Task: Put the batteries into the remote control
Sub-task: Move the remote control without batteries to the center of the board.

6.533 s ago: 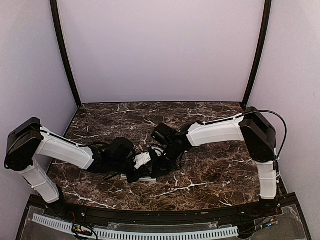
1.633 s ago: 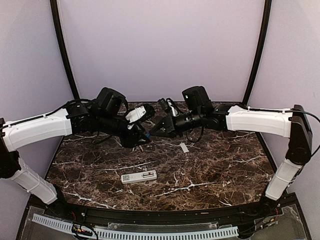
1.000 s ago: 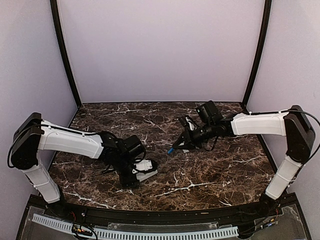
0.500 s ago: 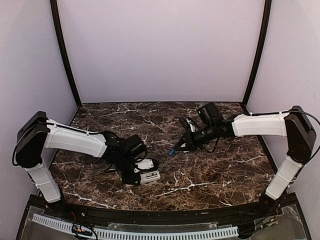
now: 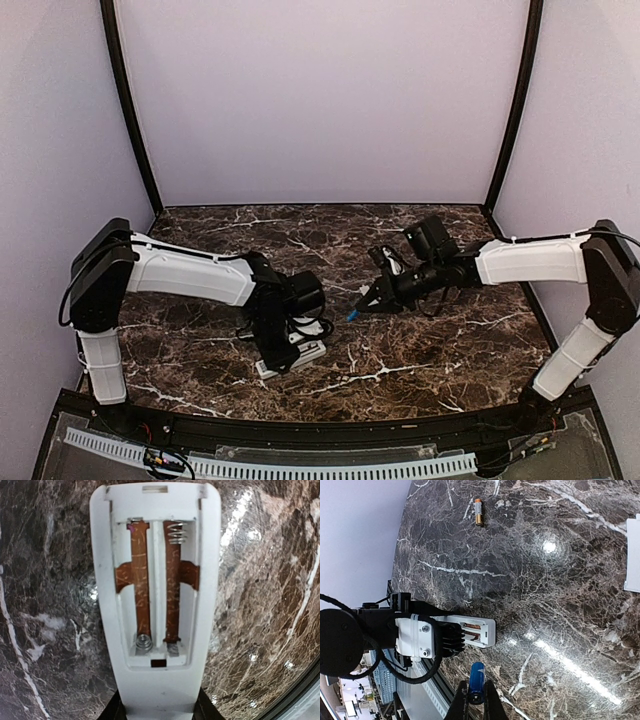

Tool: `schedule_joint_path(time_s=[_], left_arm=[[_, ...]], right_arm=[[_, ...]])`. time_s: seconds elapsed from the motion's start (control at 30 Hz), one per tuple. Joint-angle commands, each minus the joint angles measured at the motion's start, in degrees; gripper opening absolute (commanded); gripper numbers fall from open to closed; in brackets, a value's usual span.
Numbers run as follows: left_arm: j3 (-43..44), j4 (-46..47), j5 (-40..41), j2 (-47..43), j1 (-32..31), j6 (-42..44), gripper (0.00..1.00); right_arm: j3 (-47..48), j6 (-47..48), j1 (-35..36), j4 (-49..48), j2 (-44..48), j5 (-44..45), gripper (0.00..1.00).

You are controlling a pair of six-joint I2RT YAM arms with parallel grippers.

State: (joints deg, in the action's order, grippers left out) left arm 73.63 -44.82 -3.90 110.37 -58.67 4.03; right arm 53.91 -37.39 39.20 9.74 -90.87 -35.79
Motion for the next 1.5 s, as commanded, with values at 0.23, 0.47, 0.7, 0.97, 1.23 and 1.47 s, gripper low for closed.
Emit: schedule_joint_path(time_s=[0.23, 0.47, 0.7, 0.97, 1.23, 1.47], left_arm=[[6.4, 18.7, -2.0, 3.8, -5.2, -8.8, 0.0], [8.1, 14.5, 0.8, 1.4, -5.6, -5.8, 0.0], [6.6, 11.4, 0.6, 1.0, -5.6, -5.5, 0.0], [7.1, 12.2, -0.7, 4.5, -5.6, -6.5, 0.18], [7.3, 12.7, -1.8, 6.8, -5.6, -5.7, 0.48], [5.1, 14.2, -2.6, 4.4, -5.5, -6.6, 0.62]], right_arm=[[-2.3, -1.8, -0.3, -4.3, -0.9, -0.7, 0.0], [1.3, 1.3, -0.4, 1.8, 0.2, 2.8, 0.0], [3.2, 2.0, -0.9, 8.3, 3.2, 8.9, 0.0], [1.2, 1.4, -1.8, 7.8, 3.3, 9.0, 0.0], [0.4, 2.0, -1.8, 6.0, 2.6, 6.9, 0.0], [-1.3, 0.8, -1.7, 3.9, 2.1, 3.9, 0.0]])
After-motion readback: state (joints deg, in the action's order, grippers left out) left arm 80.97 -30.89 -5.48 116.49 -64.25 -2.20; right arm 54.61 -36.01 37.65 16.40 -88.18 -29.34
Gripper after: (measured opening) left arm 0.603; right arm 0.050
